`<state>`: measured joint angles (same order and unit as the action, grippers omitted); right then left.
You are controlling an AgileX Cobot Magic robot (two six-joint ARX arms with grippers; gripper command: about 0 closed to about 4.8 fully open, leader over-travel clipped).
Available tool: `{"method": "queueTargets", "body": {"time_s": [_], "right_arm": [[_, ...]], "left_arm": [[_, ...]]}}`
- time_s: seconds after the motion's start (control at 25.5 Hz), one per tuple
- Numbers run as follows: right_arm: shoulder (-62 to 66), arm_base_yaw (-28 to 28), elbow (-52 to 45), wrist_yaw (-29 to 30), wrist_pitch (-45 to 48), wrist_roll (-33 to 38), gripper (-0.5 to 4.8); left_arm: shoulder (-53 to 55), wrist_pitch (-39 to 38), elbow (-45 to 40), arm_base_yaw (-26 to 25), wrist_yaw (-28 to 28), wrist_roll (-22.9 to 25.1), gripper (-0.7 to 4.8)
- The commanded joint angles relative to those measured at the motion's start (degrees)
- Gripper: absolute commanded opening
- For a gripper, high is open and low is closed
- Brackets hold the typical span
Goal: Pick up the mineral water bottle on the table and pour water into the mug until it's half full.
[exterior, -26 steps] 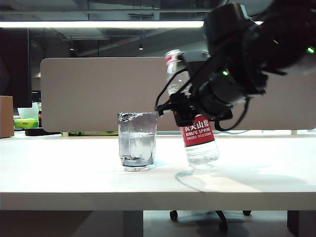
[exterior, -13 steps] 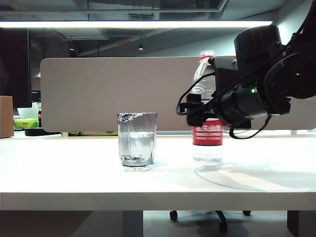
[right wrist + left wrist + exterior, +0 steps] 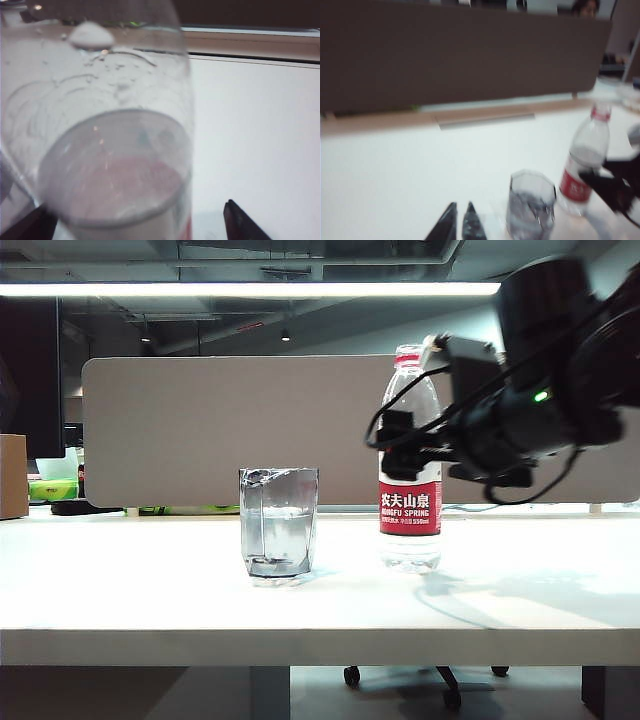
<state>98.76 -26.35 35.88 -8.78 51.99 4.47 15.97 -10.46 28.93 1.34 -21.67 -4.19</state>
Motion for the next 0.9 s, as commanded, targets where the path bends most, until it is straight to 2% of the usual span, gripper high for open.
{"method": "queueTargets", "body": {"time_s": [0.04, 0.12, 0.27, 0.31, 0.35, 0.51, 0.67, 0.78, 0.9], "right_arm": [[-10.56, -0.09, -7.63, -0.15, -1.18, 0.07, 4.79], [-14.62, -0.09, -10.21, -0.28, -1.16, 0.04, 4.73], [-22.97, -0.11, -14.43, 0.39, -1.27, 0.57, 1.06], [-24.87, -0.11, -15.26, 1.05, -1.31, 1.55, 0.31], [-26.73, -0.13, -16.02, 2.29, -1.42, 2.97, -0.07], [-32.17, -0.17, -17.14, 4.11, -4.24, 7.91, -0.02], [-35.91, -1.20, -17.16, 6.45, -7.50, 8.20, -0.02], [-38.93, -2.89, -17.16, 6.38, -9.66, 7.30, -0.02], [-39.65, -3.56, -17.16, 8.50, -10.32, 7.30, -0.02]], "left_arm": [[-8.90, 0.04, 0.15, 0.04, 11.21, -0.98, 0.21], [-13.11, -3.08, 0.15, 0.04, 17.25, -0.68, 0.21], [-15.41, -5.18, -0.22, 0.02, 27.87, -0.55, 0.21], [-15.21, -5.18, -0.37, 0.04, 28.13, -0.57, 0.21], [-15.30, -5.11, -0.72, 0.02, 28.17, -0.55, 0.21], [-15.30, -2.25, -4.11, 0.04, 27.78, -0.79, 0.21], [-15.30, -2.05, -9.42, 0.09, 22.82, -0.79, 0.21], [-15.30, -2.10, -13.81, 0.11, 15.93, -0.76, 0.21], [-15.32, -2.27, -16.61, 0.09, 12.85, -0.76, 0.21]]}}
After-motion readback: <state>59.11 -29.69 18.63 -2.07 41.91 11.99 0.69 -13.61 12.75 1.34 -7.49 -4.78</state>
